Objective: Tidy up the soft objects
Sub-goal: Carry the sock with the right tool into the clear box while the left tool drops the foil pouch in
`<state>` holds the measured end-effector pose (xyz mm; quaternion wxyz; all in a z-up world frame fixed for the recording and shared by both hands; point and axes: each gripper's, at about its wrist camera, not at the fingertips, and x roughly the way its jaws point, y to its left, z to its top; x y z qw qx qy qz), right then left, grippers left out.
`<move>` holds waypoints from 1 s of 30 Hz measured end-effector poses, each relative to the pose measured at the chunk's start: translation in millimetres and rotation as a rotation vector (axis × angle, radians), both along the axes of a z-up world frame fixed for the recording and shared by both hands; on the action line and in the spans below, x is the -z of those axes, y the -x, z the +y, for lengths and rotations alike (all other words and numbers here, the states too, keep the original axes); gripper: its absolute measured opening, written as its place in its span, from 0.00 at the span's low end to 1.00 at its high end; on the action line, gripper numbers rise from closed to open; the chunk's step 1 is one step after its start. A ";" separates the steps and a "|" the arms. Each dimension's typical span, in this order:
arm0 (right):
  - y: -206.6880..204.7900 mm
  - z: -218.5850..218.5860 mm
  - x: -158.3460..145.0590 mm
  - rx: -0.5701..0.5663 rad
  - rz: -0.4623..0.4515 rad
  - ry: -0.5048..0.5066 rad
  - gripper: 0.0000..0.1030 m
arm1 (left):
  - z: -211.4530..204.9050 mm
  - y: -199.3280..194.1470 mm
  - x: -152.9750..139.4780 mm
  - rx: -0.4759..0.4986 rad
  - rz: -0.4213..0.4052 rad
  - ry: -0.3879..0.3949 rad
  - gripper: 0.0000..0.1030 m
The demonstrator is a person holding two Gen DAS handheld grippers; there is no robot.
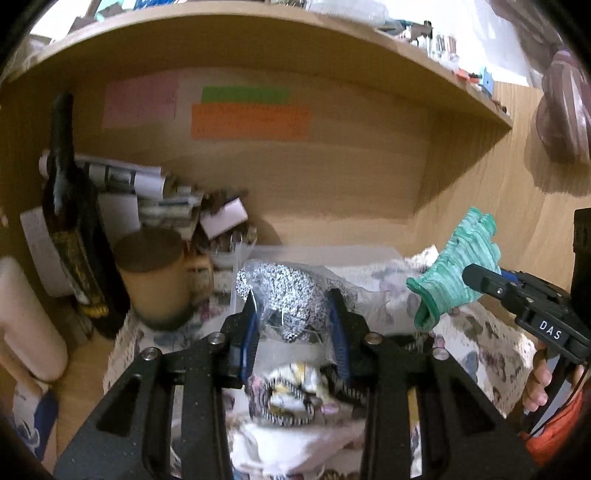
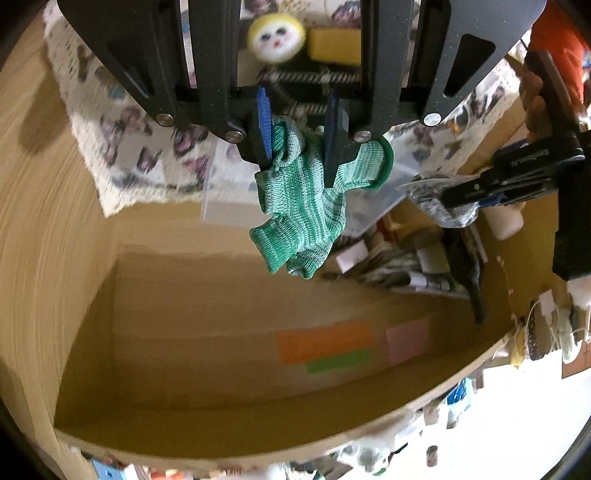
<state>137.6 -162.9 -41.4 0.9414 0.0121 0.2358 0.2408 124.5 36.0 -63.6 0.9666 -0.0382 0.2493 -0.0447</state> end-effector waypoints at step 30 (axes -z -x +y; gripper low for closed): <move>-111.3 32.0 65.7 -0.052 0.272 0.208 0.21 | -33.9 -142.1 76.1 0.057 0.376 -0.111 0.34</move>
